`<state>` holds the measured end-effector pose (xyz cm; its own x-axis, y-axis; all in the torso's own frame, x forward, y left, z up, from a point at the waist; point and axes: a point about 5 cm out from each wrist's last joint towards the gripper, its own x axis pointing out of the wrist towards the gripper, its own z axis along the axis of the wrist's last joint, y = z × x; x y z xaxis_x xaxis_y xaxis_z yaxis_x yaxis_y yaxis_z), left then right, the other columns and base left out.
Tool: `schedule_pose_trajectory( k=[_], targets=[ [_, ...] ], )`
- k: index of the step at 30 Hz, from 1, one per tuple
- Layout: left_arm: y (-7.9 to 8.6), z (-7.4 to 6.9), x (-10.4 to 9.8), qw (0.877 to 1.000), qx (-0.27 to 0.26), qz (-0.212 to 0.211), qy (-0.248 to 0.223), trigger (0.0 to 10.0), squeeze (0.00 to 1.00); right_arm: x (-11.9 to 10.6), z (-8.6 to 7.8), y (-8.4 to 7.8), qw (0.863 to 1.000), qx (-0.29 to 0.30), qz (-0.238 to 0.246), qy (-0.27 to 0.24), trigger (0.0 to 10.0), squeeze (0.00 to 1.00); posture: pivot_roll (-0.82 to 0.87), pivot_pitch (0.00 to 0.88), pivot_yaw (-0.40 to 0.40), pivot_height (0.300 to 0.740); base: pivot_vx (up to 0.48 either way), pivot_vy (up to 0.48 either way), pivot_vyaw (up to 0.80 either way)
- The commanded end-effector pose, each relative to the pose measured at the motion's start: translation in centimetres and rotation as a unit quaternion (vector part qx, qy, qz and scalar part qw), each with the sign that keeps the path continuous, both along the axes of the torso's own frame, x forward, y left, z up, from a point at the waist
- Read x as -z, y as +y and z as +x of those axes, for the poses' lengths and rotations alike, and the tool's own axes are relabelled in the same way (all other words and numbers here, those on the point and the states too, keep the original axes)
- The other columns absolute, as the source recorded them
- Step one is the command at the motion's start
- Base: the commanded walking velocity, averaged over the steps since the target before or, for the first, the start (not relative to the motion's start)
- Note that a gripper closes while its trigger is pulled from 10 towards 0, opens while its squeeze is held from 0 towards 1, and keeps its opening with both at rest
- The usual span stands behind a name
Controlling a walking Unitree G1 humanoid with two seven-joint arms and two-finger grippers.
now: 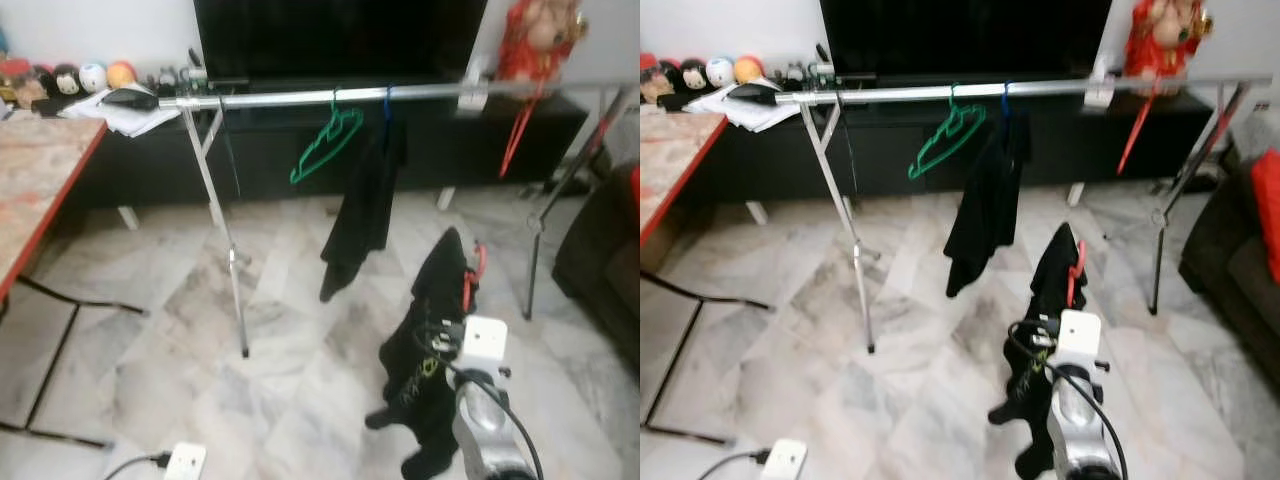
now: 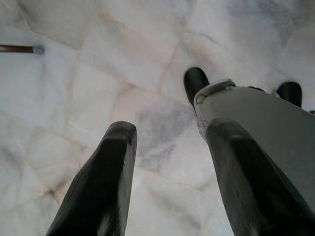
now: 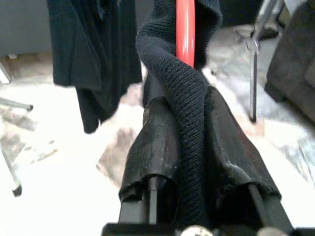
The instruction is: Hang hanger
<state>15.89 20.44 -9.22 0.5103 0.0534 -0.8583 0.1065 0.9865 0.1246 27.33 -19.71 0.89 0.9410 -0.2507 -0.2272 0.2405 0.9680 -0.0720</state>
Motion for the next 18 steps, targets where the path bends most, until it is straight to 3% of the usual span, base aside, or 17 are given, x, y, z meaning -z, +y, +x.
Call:
schedule_pose_trajectory(
  k=[1,18],
  targets=[
    [0.12,-0.33,0.13,1.0,0.0,0.004,0.007,10.0,0.0,-1.29,0.8,-0.35,0.999,0.005,-0.005,-0.032,10.0,0.0,-0.09,0.0,-0.027,0.74,-0.304,0.0,0.0],
    [-0.07,-0.42,0.2,1.0,0.003,0.002,0.008,10.0,0.0,-1.17,0.72,-0.35,1.0,0.006,-0.006,-0.029,10.0,0.0,-0.09,0.0,-0.028,0.74,-0.305,0.0,0.0]
  ],
)
